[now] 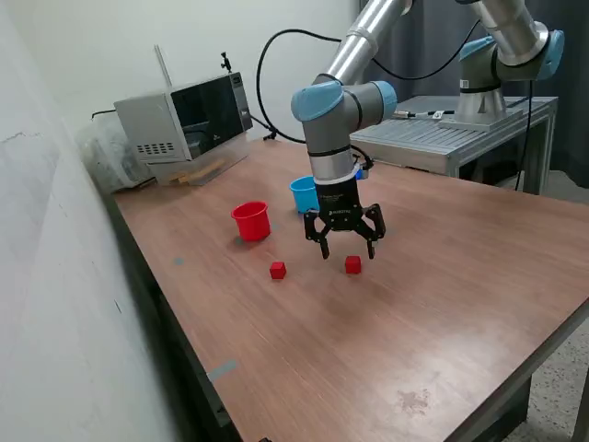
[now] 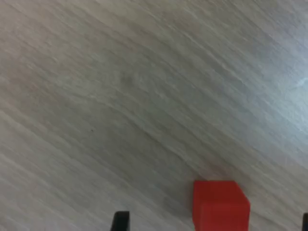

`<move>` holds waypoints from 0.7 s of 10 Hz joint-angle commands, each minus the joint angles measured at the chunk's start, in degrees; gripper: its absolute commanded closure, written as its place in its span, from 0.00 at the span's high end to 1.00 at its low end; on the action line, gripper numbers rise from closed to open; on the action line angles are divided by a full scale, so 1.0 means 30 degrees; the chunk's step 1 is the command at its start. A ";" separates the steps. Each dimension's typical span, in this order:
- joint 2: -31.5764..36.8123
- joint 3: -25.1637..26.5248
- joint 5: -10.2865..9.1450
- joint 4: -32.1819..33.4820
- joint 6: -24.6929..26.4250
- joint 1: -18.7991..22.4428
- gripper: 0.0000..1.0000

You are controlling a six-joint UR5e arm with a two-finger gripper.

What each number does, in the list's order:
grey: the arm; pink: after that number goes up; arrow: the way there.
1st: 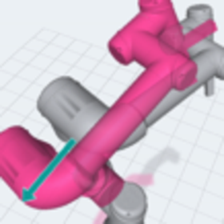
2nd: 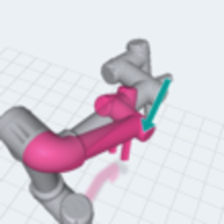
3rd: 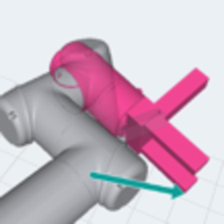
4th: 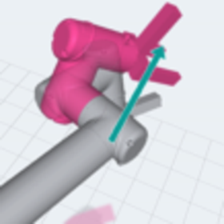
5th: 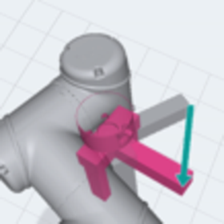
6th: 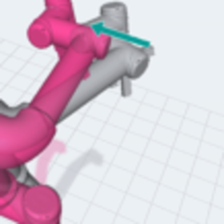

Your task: Place red objects in the red bin, and blue objects in the blue bin.

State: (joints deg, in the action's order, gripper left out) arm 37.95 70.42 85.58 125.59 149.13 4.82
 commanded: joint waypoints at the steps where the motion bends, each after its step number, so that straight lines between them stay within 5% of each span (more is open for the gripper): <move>1: -0.0023 0.0051 0.0009 0.0001 0.0007 -0.0024 1.00; 4: -0.0023 0.0169 -0.0021 0.0030 -0.0022 -0.0053 1.00; 5: -0.0023 0.0140 -0.0021 0.0030 -0.0022 -0.0053 0.00; 7: -0.0023 0.0169 -0.0021 0.0059 -0.0022 -0.0053 0.00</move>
State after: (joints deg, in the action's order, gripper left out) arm 37.88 70.86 85.52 125.71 149.07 4.66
